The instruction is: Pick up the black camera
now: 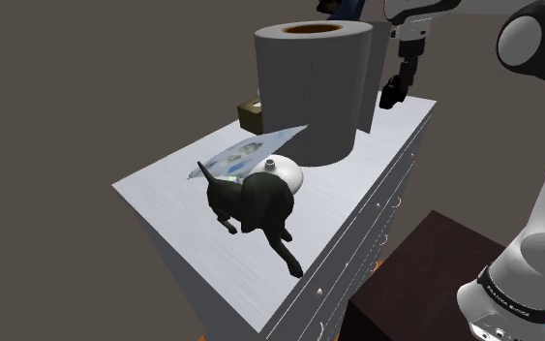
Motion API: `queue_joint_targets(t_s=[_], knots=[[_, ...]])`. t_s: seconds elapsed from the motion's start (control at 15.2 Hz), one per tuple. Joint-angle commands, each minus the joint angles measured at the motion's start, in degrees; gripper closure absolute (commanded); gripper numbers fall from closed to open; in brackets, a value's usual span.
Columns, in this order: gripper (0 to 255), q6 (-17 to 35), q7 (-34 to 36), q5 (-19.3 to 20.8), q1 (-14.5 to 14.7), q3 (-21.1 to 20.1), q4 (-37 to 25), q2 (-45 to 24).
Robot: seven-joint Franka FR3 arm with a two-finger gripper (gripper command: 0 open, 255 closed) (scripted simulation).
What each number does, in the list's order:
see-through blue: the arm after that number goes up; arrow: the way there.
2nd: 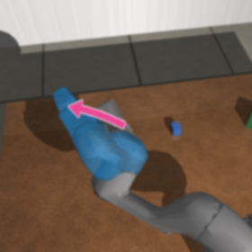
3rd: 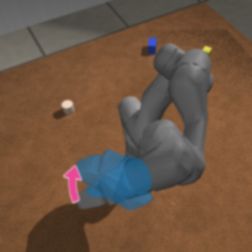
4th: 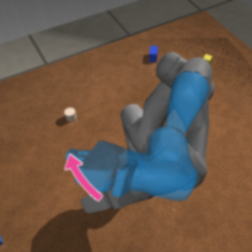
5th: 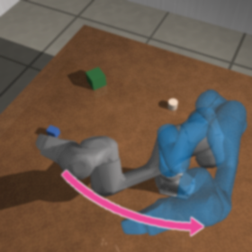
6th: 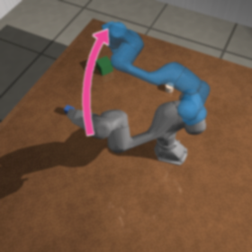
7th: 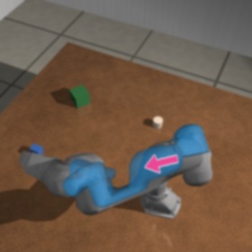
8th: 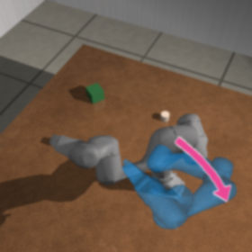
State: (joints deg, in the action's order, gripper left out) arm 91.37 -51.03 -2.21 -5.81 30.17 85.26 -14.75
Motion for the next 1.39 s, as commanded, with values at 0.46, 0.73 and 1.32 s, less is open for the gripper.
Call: queue_joint_targets(t_s=[0.46,0.73,1.32], knots=[[255,0.3,0.1,0.1,0.1,0.0,0.5,0.2],[255,-1.3,-0.1,0.0,-0.1,0.1,-1.4,-0.1],[255,-9.0,-0.9,-0.8,-1.3,0.3,-10.7,-1.8]])
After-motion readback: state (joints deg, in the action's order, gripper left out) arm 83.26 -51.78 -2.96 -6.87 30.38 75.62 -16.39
